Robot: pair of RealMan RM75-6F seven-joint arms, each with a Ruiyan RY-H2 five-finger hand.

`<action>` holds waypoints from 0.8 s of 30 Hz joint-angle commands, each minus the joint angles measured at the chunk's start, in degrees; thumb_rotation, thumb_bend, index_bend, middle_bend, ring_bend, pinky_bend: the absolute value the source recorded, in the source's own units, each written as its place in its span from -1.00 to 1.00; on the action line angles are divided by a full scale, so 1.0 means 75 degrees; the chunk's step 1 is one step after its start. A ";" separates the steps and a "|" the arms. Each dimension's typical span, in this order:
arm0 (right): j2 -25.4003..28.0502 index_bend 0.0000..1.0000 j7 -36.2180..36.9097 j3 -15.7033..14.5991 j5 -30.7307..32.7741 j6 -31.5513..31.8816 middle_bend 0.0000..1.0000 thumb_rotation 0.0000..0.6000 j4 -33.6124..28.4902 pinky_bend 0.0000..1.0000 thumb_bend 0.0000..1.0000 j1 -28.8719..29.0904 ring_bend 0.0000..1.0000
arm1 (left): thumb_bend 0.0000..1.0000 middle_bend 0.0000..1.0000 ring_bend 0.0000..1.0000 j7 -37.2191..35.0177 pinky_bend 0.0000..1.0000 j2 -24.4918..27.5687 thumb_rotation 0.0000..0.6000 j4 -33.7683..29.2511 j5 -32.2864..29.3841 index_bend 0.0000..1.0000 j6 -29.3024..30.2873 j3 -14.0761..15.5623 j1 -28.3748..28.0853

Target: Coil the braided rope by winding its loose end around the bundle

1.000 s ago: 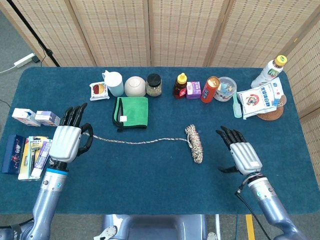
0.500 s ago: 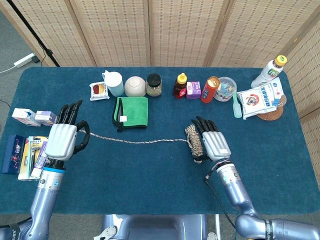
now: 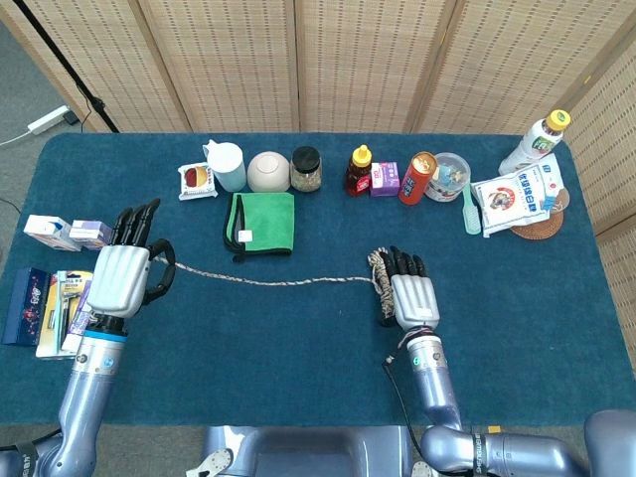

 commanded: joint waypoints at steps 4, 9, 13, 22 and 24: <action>-0.0386 -1.00 -0.0201 0.0369 0.0609 0.0260 -1.00 1.00 0.0455 -1.00 -1.00 0.0046 -1.00 | -0.18 -1.00 -1.00 -0.0009 -1.00 0.0007 1.00 -0.0003 0.0040 0.28 0.0021 0.0032 0.0007; -0.0503 -1.00 -0.0462 0.0446 0.0878 0.0339 -1.00 1.00 0.0525 -1.00 -1.00 0.0111 -1.00 | -0.18 -1.00 -1.00 -0.0029 -1.00 0.0026 1.00 -0.0024 0.0032 0.29 0.0028 0.0038 0.0013; -0.0523 -1.00 -0.0740 0.0402 0.1020 0.0411 -1.00 1.00 0.0488 -1.00 -1.00 0.0152 -1.00 | -0.18 -1.00 -1.00 -0.0038 -1.00 0.0047 1.00 -0.0027 0.0029 0.29 0.0033 0.0039 0.0014; -0.0455 -1.00 -0.1729 0.0270 0.0996 0.0792 -1.00 1.00 0.0924 -1.00 -1.00 0.0401 -1.00 | -0.18 -1.00 -1.00 -0.0071 -1.00 0.0032 1.00 0.0009 0.0033 0.29 0.0032 0.0056 0.0010; -0.0448 -1.00 -0.1861 0.0188 0.0808 0.0846 -1.00 1.00 0.1123 -1.00 -1.00 0.0459 -1.00 | -0.18 -1.00 -1.00 -0.0065 -1.00 0.0030 1.00 0.0018 0.0033 0.29 0.0034 0.0059 0.0008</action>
